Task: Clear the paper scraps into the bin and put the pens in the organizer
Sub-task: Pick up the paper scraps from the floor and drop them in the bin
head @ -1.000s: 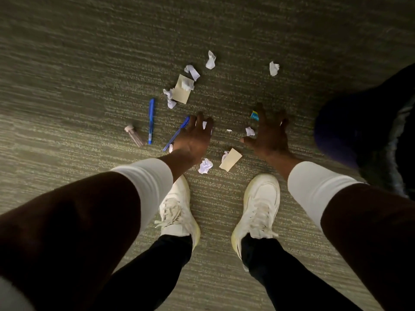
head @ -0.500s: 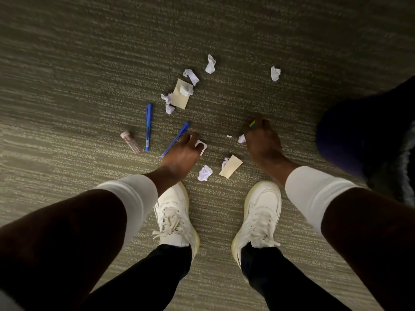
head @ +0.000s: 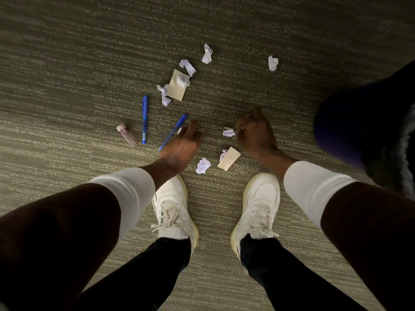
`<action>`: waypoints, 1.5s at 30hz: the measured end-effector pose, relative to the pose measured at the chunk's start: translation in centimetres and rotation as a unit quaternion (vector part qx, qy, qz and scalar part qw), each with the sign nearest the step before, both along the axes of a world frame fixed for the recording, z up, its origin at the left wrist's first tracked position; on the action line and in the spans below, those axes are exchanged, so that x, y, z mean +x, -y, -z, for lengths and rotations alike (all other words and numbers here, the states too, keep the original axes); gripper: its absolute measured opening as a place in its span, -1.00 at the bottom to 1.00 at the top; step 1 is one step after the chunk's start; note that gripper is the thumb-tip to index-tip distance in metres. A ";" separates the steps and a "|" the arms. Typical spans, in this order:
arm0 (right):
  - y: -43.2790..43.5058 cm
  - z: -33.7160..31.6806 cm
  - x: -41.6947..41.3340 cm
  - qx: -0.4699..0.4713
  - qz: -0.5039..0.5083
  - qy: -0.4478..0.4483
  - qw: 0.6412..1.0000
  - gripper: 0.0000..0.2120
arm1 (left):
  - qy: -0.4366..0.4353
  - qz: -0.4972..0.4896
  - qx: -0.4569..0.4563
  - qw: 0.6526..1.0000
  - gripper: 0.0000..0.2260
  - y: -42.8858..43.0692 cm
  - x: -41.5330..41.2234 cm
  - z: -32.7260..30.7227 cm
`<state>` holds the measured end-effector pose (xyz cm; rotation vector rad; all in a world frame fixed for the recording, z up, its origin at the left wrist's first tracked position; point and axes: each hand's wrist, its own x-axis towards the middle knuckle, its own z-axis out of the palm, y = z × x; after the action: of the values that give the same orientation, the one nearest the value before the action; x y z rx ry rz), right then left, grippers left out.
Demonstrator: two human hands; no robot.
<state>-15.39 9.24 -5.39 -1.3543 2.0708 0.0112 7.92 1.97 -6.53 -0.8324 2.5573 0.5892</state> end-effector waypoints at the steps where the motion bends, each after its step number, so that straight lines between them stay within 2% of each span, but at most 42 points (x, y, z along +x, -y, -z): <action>1: 0.0 0.0 0.4 -0.005 0.010 0.012 1.000 -0.81 | 0.000 0.003 -0.004 1.000 -0.46 0.0 0.0 -0.1; 4: 0.2 0.2 1.4 0.015 0.004 0.016 1.000 -0.69 | 0.024 -0.004 -0.006 1.000 -0.57 -0.1 0.1 -0.1; 8: 0.7 0.7 2.0 0.074 -0.035 -0.039 0.996 -0.58 | 0.031 -0.025 0.021 0.999 -0.65 -0.2 0.4 0.2; 13: 1.1 1.1 2.6 0.063 -0.062 -0.053 0.995 -0.70 | 0.015 -0.041 0.032 0.999 -0.65 0.0 0.5 0.4; 20: 1.7 0.9 3.1 0.018 0.023 -0.042 0.999 -0.85 | -0.014 -0.064 0.045 0.997 -0.66 0.3 0.7 0.1; 24: 1.8 0.9 3.0 0.021 0.018 -0.049 0.998 -0.82 | -0.012 -0.063 0.045 0.997 -0.65 0.2 0.7 -0.3; 31: 2.3 1.6 3.5 0.053 -0.067 -0.117 0.990 -0.71 | -0.018 -0.077 0.063 0.995 -0.64 -0.2 0.2 -0.6; 35: 2.4 1.9 3.3 0.042 -0.092 -0.108 0.989 -0.69 | -0.030 -0.083 0.073 0.993 -0.62 -0.6 -0.1 -1.1; 41: 1.2 0.7 2.3 0.006 -0.006 -0.025 1.000 -0.74 | -0.024 -0.093 0.081 0.992 -0.67 -0.8 0.1 -3.6; 45: -1.8 -3.5 1.3 -0.021 0.098 0.022 0.995 -0.80 | -0.021 -0.120 0.092 0.988 -0.66 -1.4 0.2 -7.5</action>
<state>-14.06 11.00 -1.88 -1.1609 2.1683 -0.1455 8.10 3.36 0.93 -1.0779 2.4108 0.9099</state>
